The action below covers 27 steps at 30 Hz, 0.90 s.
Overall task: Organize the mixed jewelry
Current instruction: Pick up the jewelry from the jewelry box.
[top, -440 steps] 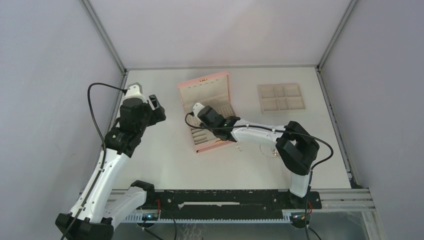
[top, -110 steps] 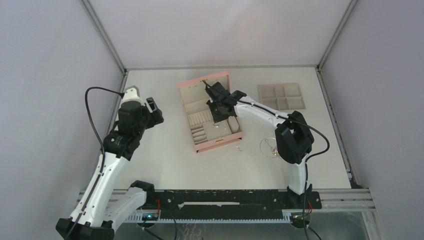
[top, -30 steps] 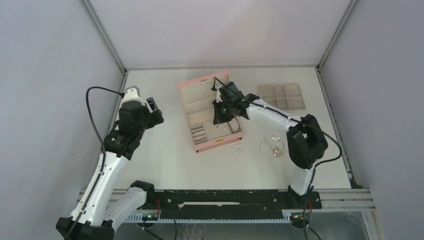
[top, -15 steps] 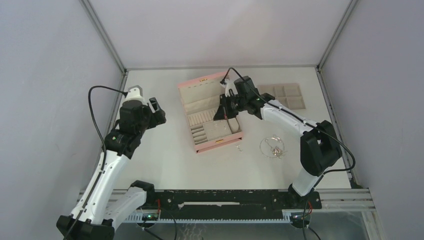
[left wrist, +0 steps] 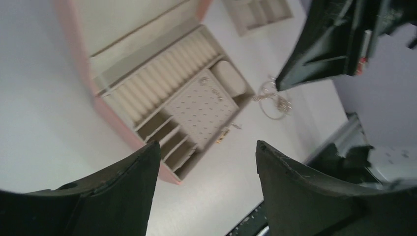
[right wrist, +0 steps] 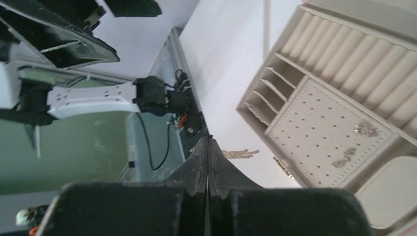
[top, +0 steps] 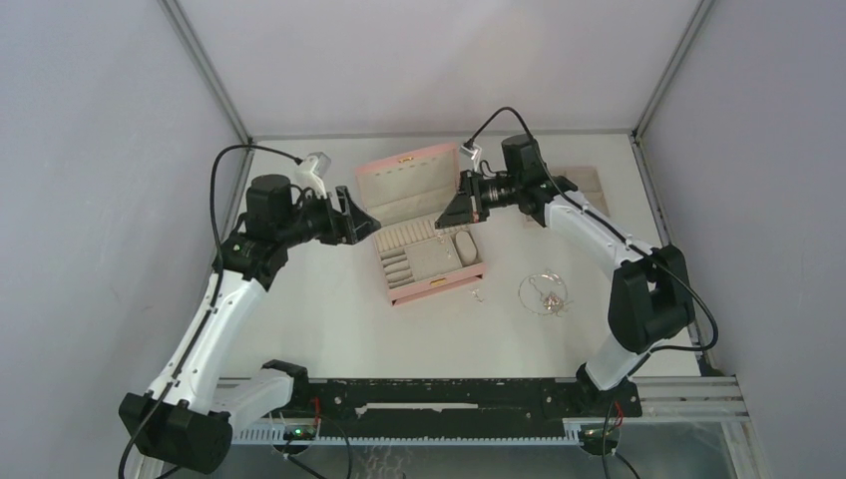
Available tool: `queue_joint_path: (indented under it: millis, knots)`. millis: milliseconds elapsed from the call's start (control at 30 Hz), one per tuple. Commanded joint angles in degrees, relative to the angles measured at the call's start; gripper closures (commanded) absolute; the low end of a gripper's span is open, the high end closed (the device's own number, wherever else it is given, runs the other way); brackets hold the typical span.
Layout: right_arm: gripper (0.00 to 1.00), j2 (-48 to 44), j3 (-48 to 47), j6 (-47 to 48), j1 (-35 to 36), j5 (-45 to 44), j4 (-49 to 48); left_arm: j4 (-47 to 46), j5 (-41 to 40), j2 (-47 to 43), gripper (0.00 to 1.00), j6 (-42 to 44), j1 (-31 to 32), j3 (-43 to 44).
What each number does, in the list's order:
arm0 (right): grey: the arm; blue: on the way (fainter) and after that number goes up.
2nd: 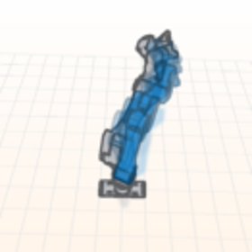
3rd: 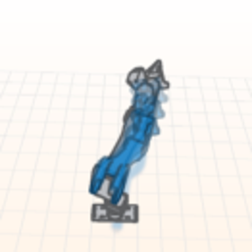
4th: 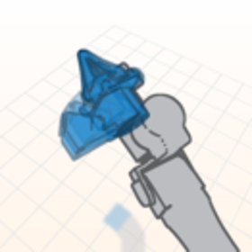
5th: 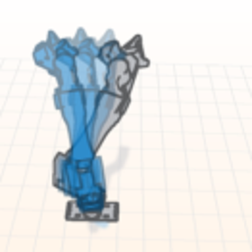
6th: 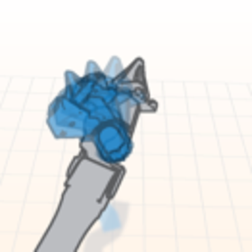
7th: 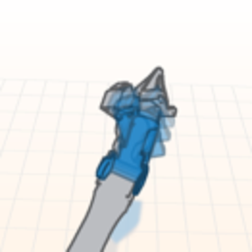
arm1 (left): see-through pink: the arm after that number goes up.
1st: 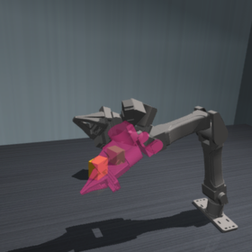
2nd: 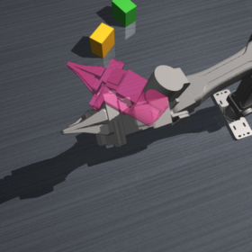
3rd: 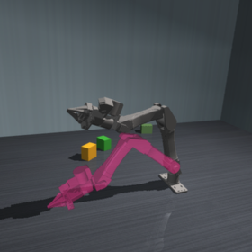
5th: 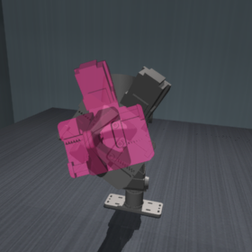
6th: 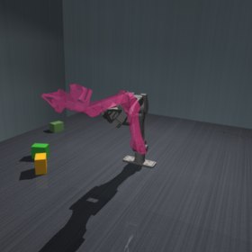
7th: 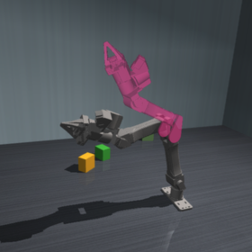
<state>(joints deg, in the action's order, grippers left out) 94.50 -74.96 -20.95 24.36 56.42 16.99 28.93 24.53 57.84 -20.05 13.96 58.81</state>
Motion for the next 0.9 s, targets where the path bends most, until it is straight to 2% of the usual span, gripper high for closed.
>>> queue_joint_path:
  millis: [0,200,300,567,867]
  knots:
    - [1.00,-2.39,-0.07,-3.52,-1.11,12.15,-5.59,-3.04,14.54,1.70,0.25,0.87,-0.26,3.88]
    - [1.00,-1.29,-0.04,-7.76,-1.65,19.71,-10.39,-3.97,19.50,1.92,0.25,0.42,-0.09,4.21]
    - [1.00,-1.29,-0.12,-9.65,-1.69,18.46,-11.18,-4.63,20.22,2.01,0.25,-0.07,1.28,4.13]
    - [1.00,-4.84,0.41,-19.67,0.32,-14.24,-3.04,-10.21,4.02,1.23,0.27,-2.91,6.85,1.49]
    - [1.00,-8.41,-0.56,-27.67,5.92,-33.30,3.98,-17.61,-2.41,2.31,0.26,-1.77,11.02,-2.39]
